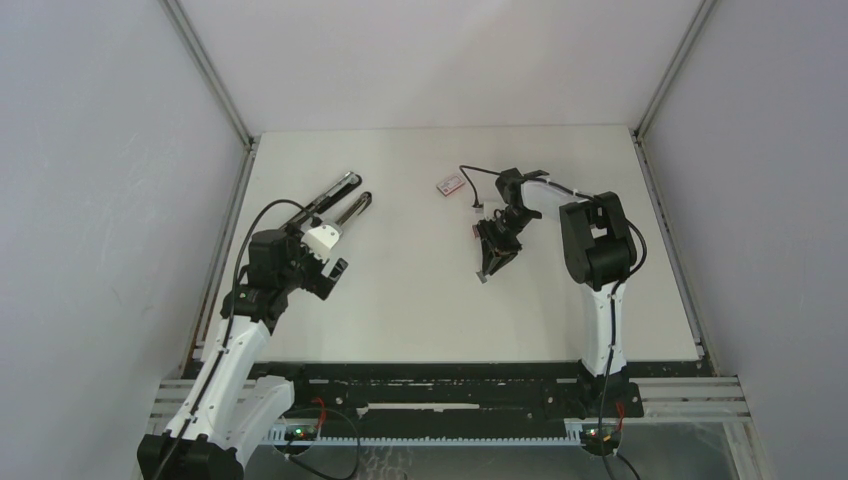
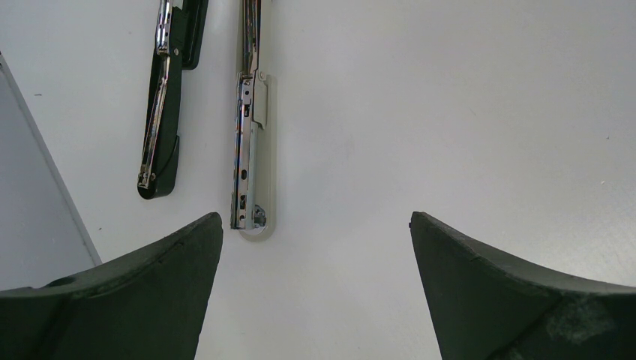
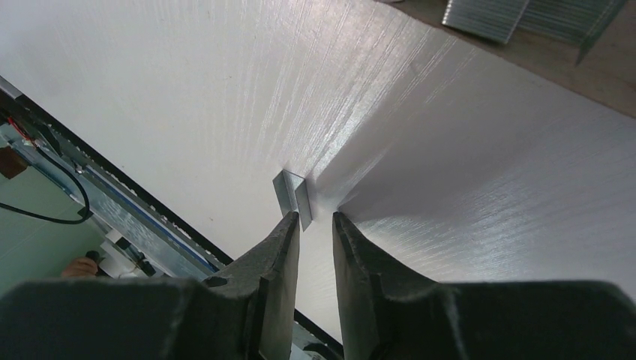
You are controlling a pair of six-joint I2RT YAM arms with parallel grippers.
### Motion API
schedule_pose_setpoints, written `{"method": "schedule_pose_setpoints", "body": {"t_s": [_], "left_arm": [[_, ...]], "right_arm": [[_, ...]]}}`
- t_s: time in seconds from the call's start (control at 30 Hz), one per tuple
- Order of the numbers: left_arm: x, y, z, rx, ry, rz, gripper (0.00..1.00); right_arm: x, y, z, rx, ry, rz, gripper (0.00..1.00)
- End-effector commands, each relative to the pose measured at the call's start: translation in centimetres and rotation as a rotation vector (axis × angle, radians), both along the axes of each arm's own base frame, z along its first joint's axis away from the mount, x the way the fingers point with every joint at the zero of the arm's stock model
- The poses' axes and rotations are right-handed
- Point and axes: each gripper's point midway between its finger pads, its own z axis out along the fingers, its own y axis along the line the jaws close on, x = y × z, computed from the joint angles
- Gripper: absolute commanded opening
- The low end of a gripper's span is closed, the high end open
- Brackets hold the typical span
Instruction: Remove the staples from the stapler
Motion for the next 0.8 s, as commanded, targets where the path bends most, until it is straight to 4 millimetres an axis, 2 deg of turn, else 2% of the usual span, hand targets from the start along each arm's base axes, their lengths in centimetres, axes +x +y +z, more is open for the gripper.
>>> {"method": "schedule_pose_setpoints", "body": {"t_s": [0.0,0.77], "left_arm": [[0.18,0.25,0.10,0.011,-0.023,0.001,1.00],[0.15,0.25,0.02,0.012,-0.021,0.000,1.00]], "right_arm": [[2.88,-2.37,-3.50,-0.142,-0.158,0.051,0.25],[2.47,-2.15,-4.31,-0.209,-0.172,0.102,0.22]]}}
